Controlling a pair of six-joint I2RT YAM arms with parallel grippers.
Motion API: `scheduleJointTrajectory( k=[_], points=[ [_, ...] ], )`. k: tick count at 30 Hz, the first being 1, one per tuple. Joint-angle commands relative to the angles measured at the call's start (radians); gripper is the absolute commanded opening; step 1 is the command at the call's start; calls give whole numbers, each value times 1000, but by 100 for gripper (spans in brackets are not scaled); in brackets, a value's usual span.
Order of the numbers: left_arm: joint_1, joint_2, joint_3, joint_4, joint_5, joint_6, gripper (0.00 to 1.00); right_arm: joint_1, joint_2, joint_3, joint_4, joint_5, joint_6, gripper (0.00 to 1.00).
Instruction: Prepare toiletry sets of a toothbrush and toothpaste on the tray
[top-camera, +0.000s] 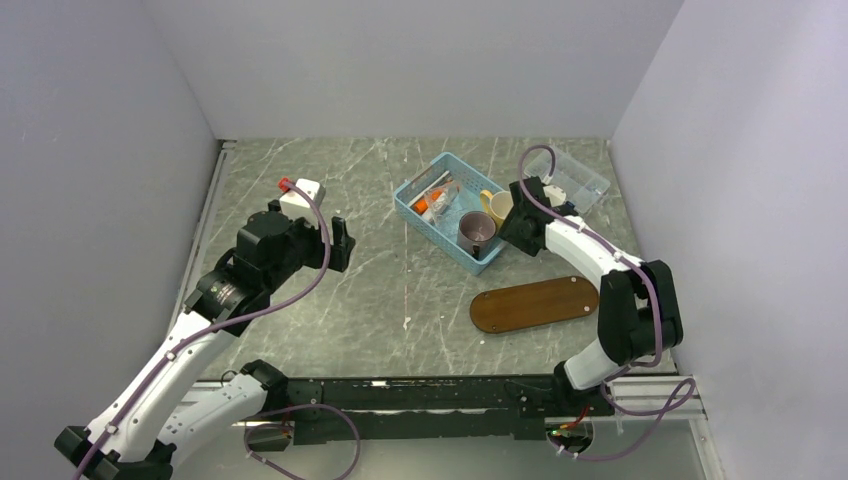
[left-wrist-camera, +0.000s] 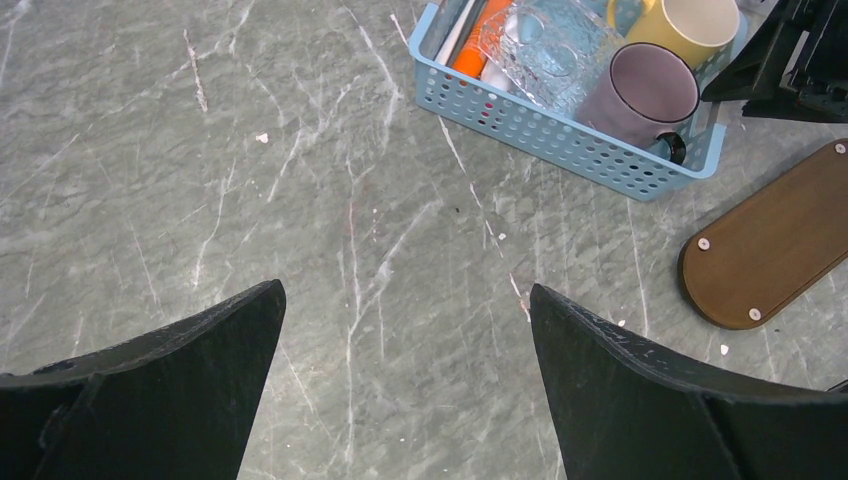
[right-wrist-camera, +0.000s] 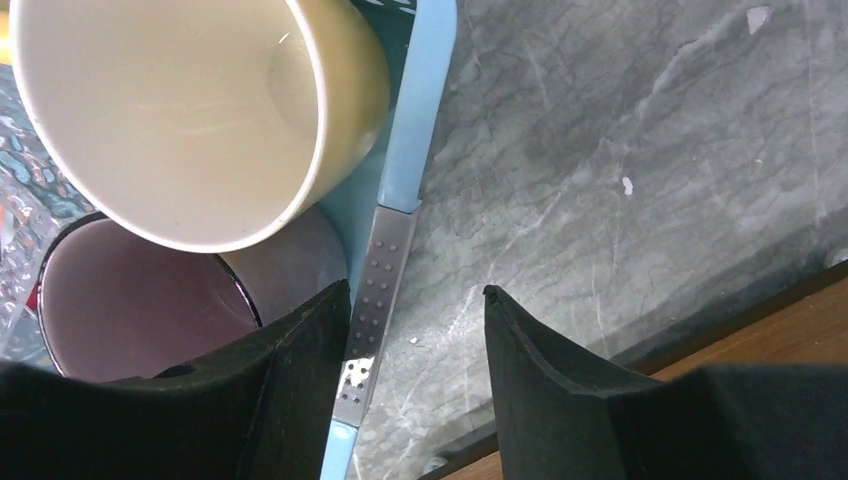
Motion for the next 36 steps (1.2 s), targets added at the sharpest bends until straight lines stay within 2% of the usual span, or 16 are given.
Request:
scheduleJointTrajectory(
  k=[1,7,14,21,23,33,36],
  points=[
    [1,-2,5,13,14,8,99,-4,13,41,27,-6,6,53],
    [1,-9,2,19,29,10,99,-4,17,48,29,-18,2,48],
    [-1,-12,3,16,31,11,99,-5,34,65,30,-37,-10,30],
    [-3,-16,1,16,26,11,99,-5,43,70,34,-55,-12,23],
    [-2,-14,3,15,27,11,99,-5,51,76,32,-60,-19,18],
    [-5,-14,3,14,24,13,99,-5,132,168,1,-112,-125,4],
    [-6,-15,3,14,23,14,99,-5,156,200,-4,-134,-163,3]
  ],
)
